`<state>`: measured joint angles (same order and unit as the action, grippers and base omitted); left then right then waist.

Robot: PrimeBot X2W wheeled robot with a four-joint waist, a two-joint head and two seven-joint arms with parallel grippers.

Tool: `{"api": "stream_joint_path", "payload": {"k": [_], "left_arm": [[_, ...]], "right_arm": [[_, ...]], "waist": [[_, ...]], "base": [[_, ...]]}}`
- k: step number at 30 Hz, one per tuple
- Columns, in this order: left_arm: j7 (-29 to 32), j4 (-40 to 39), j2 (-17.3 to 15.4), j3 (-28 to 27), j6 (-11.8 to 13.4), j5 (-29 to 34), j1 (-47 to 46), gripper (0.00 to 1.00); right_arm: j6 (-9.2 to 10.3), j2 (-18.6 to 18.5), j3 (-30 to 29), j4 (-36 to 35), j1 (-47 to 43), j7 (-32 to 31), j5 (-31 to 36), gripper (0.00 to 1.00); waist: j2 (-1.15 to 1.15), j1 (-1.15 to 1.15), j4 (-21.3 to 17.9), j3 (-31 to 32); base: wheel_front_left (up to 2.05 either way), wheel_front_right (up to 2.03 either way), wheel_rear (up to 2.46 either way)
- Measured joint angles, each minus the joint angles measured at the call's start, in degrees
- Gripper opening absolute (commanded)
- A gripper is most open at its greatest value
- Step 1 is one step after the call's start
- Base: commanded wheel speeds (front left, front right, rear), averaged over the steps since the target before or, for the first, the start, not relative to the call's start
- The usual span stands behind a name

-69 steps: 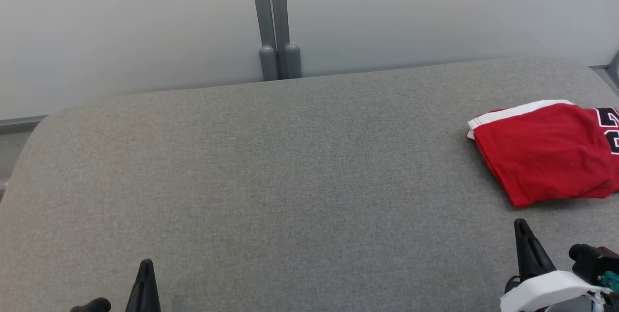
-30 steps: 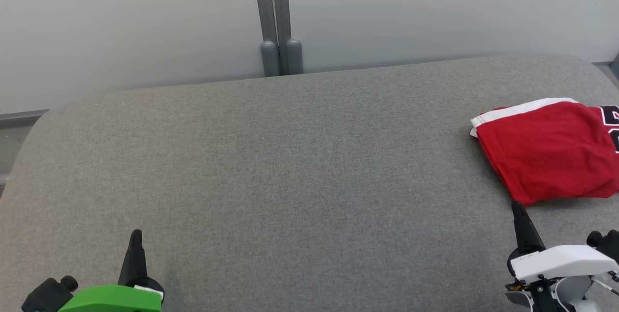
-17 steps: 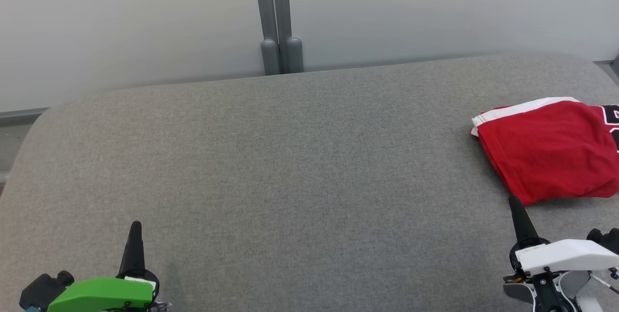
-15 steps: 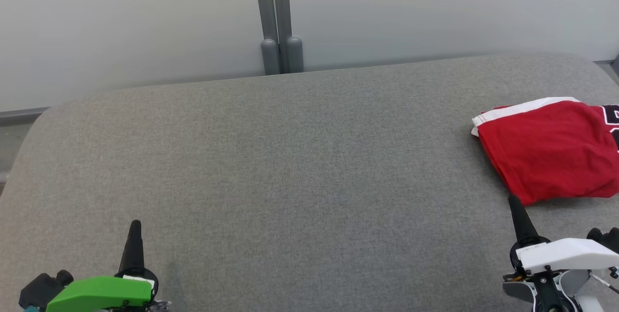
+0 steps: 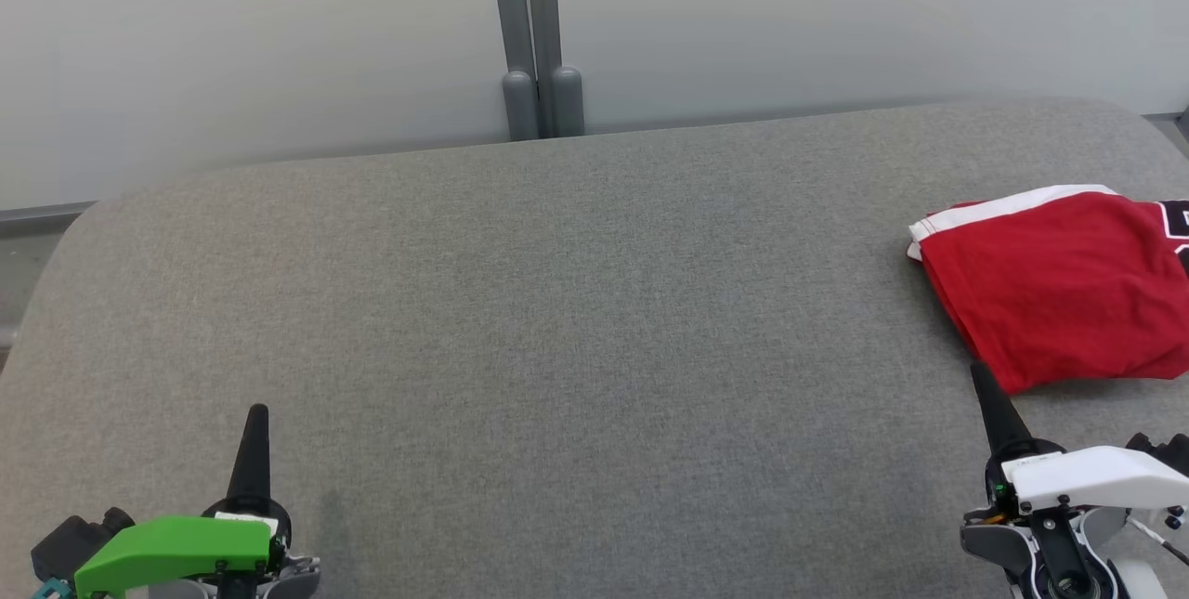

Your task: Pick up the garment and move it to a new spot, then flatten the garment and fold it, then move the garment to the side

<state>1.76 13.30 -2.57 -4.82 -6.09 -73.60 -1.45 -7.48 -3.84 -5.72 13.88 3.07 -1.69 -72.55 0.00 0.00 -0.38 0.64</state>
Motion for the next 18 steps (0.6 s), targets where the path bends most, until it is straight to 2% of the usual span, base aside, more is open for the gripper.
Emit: {"api": "stream_joint_path", "payload": {"k": [18], "left_arm": [[2.2, 0.3, 0.0, -0.7, -0.5, -8.5, -1.9, 0.00]], "right_arm": [[0.01, 0.5, -0.3, 0.0, 1.3, -2.3, -8.8, 0.00]], "waist": [[0.00, 0.00, 0.2, -0.3]], "base": [[0.00, 0.00, 0.00]]}}
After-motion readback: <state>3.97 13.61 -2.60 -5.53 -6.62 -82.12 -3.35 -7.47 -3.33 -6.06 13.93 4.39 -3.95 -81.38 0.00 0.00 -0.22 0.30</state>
